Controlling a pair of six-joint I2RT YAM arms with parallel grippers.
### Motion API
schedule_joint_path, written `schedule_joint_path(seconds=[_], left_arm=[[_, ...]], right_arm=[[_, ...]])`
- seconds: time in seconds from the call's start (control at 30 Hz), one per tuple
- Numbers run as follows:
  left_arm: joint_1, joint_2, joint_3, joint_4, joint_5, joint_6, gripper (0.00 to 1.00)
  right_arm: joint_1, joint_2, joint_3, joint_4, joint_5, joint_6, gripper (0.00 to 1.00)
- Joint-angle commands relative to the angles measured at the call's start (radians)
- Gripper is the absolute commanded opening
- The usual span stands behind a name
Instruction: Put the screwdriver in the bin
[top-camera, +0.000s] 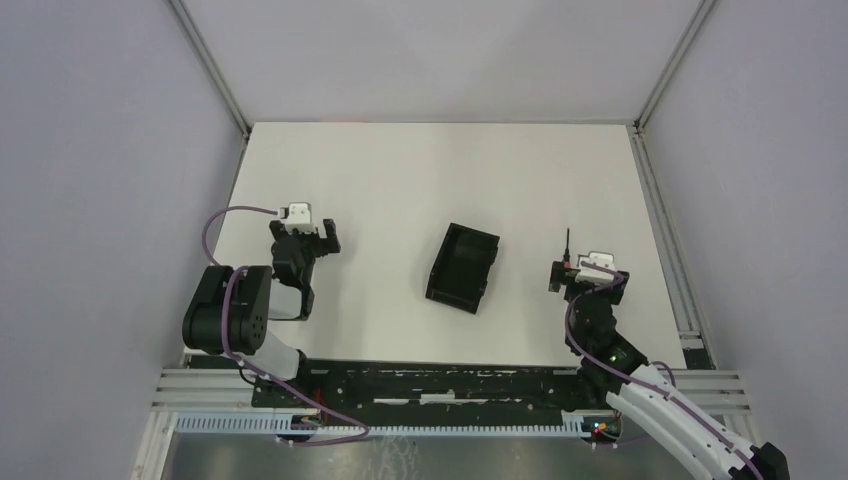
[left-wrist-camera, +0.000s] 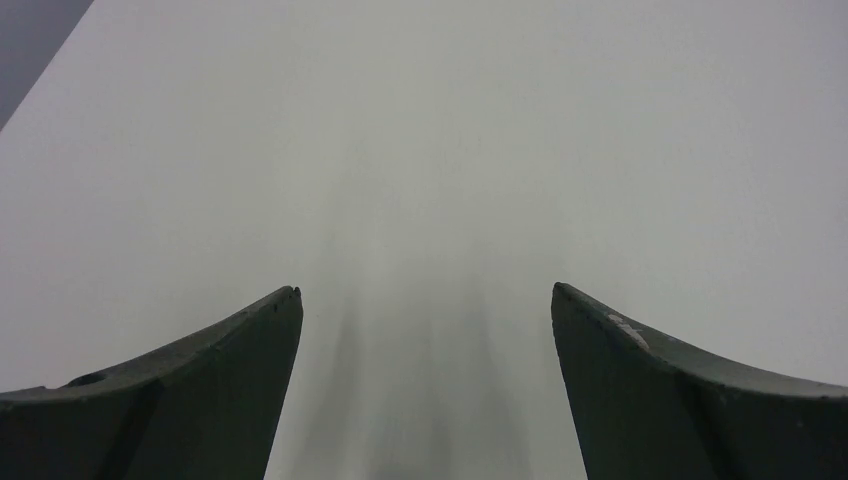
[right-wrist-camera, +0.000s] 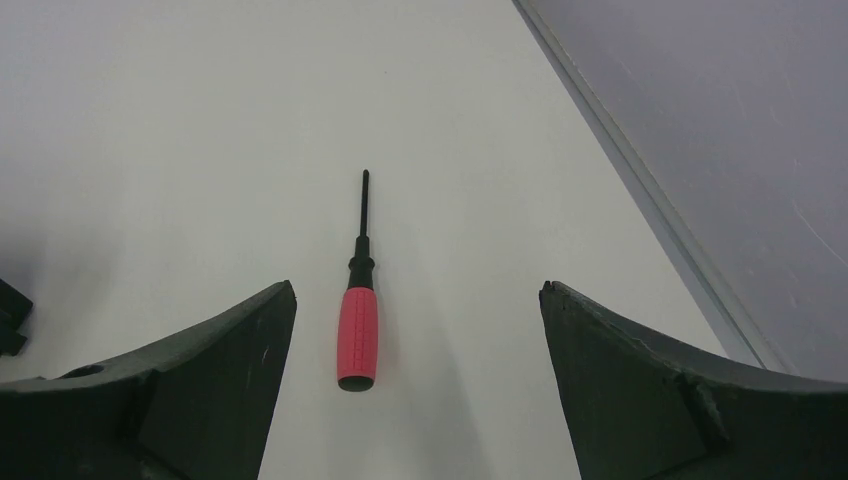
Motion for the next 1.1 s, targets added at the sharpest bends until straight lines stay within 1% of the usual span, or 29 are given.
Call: schedule_joint_path(seconds=[0.0,0.07,0.17,0.2,0.27,0.33,0.43,0.47,0.5,0.57,0.63,0.7,0.77,0.9,1.0,1.07], left_arm=[[0.002,-0.016,0.009,0.019,0.010,-0.032,1.00],[0.002,-0.015,0.008,0.025,0.010,-0.032,1.00],[0.002,-0.016,0.008,0.023,0.010,-0.032,1.00],[0.002,-0.016,0.008,0.023,0.010,-0.032,1.00],[0.002,-0.016,0.008,0.023,0.010,-0.032,1.00],[0.002,-0.016,0.008,0.023,0.010,-0.032,1.00],[0.002,-0.016,0.008,0.024,0.010,-0.032,1.00],[0.002,-0.016,0.008,0.022,0.010,-0.032,1.00],[0.002,-0.016,0.008,0.023,0.009,-0.032,1.00],[0.002,-0.016,0.008,0.023,0.010,-0.032,1.00],[0.002,-0.016,0.008,0.023,0.010,-0.032,1.00],[0.002,-0.016,0.008,0.023,0.010,-0.032,1.00],[0.002,-0.016,0.008,0.023,0.010,-0.032,1.00],[0.002,-0.016,0.008,0.023,0.010,-0.032,1.00],[0.002,-0.017,0.008,0.022,0.010,-0.032,1.00],[0.003,-0.016,0.008,0.022,0.010,-0.032,1.00]], right_arm=[[-0.002,0.027,0.066,-0.017,0.045,0.027,0.98],[-0.002,0.071,0.153,-0.077,0.074,0.047,0.98],[-0.015,0.169,0.350,-0.189,0.065,0.050,0.98],[-0.024,0.221,0.425,-0.243,0.052,0.051,0.98],[-0.064,0.342,0.641,-0.376,0.006,0.054,0.98],[-0.144,0.499,0.879,-0.553,-0.108,0.056,0.98],[-0.292,0.707,1.199,-0.773,-0.373,0.031,0.98],[-0.327,0.788,1.298,-0.834,-0.436,0.019,0.98],[-0.359,0.866,1.383,-0.906,-0.500,0.007,0.98],[-0.419,0.992,1.482,-1.012,-0.629,-0.013,0.98],[-0.461,1.079,1.473,-1.045,-0.729,-0.024,0.98],[-0.497,1.124,1.377,-1.008,-0.769,-0.007,0.98],[-0.532,1.146,1.248,-0.923,-0.801,0.009,0.94],[-0.591,1.184,1.016,-0.771,-0.866,0.030,0.88],[-0.617,1.230,0.916,-0.685,-0.915,0.032,0.82],[-0.624,1.262,0.867,-0.626,-0.949,0.032,0.75]])
